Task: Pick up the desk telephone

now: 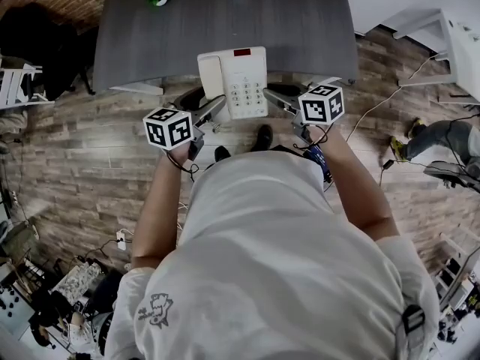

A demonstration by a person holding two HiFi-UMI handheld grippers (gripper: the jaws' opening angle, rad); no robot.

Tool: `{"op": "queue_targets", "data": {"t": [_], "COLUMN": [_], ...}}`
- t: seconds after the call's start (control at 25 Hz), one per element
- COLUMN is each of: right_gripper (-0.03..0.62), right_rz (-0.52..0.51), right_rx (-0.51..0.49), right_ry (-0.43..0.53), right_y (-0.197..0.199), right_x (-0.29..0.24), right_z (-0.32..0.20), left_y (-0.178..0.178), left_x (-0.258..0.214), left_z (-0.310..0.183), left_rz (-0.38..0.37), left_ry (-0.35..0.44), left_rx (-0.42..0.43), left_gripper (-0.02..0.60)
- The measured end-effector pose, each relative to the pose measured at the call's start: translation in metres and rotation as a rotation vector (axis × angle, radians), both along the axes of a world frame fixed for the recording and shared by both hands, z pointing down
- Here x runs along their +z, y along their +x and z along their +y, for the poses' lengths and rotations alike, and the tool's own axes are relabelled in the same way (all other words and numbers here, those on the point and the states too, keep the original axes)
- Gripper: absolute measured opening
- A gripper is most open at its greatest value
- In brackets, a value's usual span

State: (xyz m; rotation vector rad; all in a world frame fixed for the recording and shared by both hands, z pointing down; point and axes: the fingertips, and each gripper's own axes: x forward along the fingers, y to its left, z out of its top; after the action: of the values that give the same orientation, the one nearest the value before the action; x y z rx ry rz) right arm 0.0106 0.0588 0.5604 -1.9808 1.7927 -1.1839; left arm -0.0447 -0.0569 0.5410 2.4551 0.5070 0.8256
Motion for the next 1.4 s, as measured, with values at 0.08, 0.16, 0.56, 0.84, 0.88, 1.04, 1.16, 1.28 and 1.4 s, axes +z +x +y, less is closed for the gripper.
{"op": "queue_targets", "data": {"t": [0.08, 0.16, 0.56, 0.84, 0.88, 1.04, 1.16, 1.28, 1.4], "right_gripper": [0.066, 0.066, 0.066, 0.066, 0.066, 0.066, 0.066, 0.066, 0.066], "right_rz": [0.007, 0.018, 0.048, 0.075, 0.074, 0.065, 0.064, 0.067, 0.061], "right_rx": [0.008, 0.011, 0.060, 0.081, 0.082, 0.086, 0.086, 0.087, 0.091], "right_ry": [-0.001, -0.002, 0.010, 0.024, 0.023, 0.022, 0.018, 0.014, 0.012], "right_y": [-0.021, -0.046, -0.098, -0.166, -0.168, -0.163, -0.172, -0.178, -0.180], "right_x": [-0.002, -0.005, -0.021, -0.028, -0.027, -0.028, -0.027, -0.026, -0.025], "right_z": [-0.010, -0.022, -0.055, -0.094, -0.094, -0.088, -0.093, -0.100, -0.103], "left_y": [-0.020, -0.044, -0.094, -0.158, -0.159, -0.154, -0.163, -0.170, -0.171], "left_x": [-0.001, -0.004, -0.016, -0.023, -0.023, -0.023, -0.022, -0.020, -0.019], "left_z": [-0.010, -0.023, -0.058, -0.098, -0.099, -0.093, -0.097, -0.105, -0.108], "left_rz": [0.005, 0.015, 0.045, 0.079, 0.079, 0.071, 0.070, 0.068, 0.067], "left_ry": [-0.004, -0.008, -0.018, -0.011, -0.011, -0.016, -0.021, -0.026, -0.028], "left_rx": [0.005, 0.012, 0.040, 0.066, 0.069, 0.072, 0.071, 0.073, 0.077], "left_gripper": [0.302, 0.301, 0.302, 0.301, 0.301, 0.301, 0.302, 0.302, 0.301]}}
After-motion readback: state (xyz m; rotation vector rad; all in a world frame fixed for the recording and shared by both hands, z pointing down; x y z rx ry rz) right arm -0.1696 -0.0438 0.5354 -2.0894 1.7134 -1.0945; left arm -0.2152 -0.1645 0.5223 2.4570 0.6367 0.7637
